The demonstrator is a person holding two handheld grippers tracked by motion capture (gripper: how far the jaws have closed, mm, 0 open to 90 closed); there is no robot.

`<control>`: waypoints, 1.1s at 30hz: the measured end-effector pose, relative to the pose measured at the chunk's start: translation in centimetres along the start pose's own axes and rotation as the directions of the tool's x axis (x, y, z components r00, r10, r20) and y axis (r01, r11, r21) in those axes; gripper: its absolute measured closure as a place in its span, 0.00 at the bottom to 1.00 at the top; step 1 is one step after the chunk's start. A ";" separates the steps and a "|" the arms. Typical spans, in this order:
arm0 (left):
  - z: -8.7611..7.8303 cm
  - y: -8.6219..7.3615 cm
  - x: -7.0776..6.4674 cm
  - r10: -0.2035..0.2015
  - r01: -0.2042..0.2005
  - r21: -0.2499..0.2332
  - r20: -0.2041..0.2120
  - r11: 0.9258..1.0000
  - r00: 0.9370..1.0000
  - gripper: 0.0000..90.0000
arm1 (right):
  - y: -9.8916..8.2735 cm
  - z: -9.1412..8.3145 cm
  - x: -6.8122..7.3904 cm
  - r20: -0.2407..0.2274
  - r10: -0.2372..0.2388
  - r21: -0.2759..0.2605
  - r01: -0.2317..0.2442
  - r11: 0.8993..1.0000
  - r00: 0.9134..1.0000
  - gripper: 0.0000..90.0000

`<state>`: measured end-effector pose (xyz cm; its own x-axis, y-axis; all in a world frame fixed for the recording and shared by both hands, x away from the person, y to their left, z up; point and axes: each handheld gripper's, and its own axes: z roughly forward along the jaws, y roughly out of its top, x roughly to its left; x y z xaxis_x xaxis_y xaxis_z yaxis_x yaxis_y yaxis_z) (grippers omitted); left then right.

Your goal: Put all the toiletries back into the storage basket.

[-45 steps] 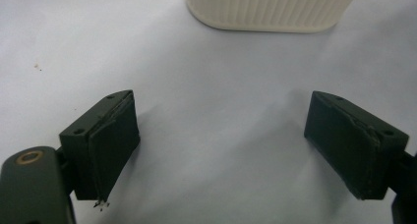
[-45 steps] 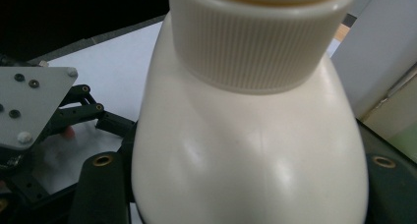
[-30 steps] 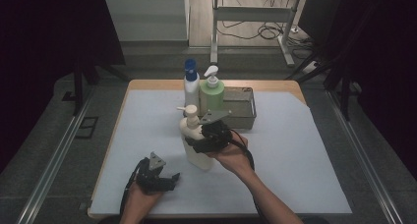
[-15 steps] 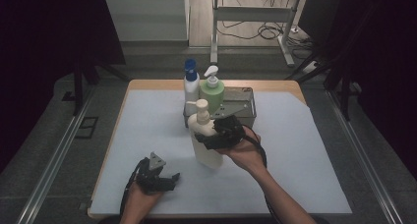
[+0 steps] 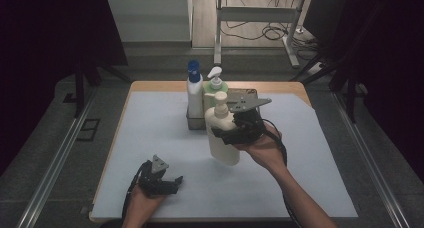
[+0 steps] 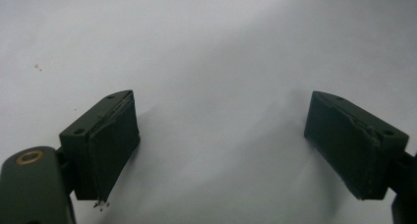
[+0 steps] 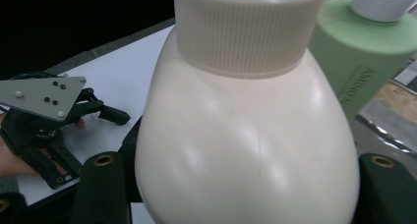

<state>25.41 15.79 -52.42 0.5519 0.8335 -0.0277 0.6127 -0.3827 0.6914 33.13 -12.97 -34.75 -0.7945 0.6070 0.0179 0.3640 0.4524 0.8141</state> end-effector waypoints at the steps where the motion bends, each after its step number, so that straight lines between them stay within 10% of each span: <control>1: 0.0 0.0 0.0 0.000 0.000 0.000 0.000 1.000 1.000 0.14 | 0.1 -0.2 -0.2 0.004 0.001 0.001 -0.001 1.000 1.000 0.40; 33: 0.0 0.0 0.0 0.000 0.000 -0.001 -0.001 1.000 1.000 0.14 | 2.0 -3.7 -7.6 0.167 0.113 -0.054 -0.105 0.993 0.979 0.40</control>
<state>25.42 15.79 -52.42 0.5513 0.8339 -0.0268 0.6122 -0.3825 0.6920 38.15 -19.12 -31.08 -0.6559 0.7548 0.0121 0.4183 0.3500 0.8381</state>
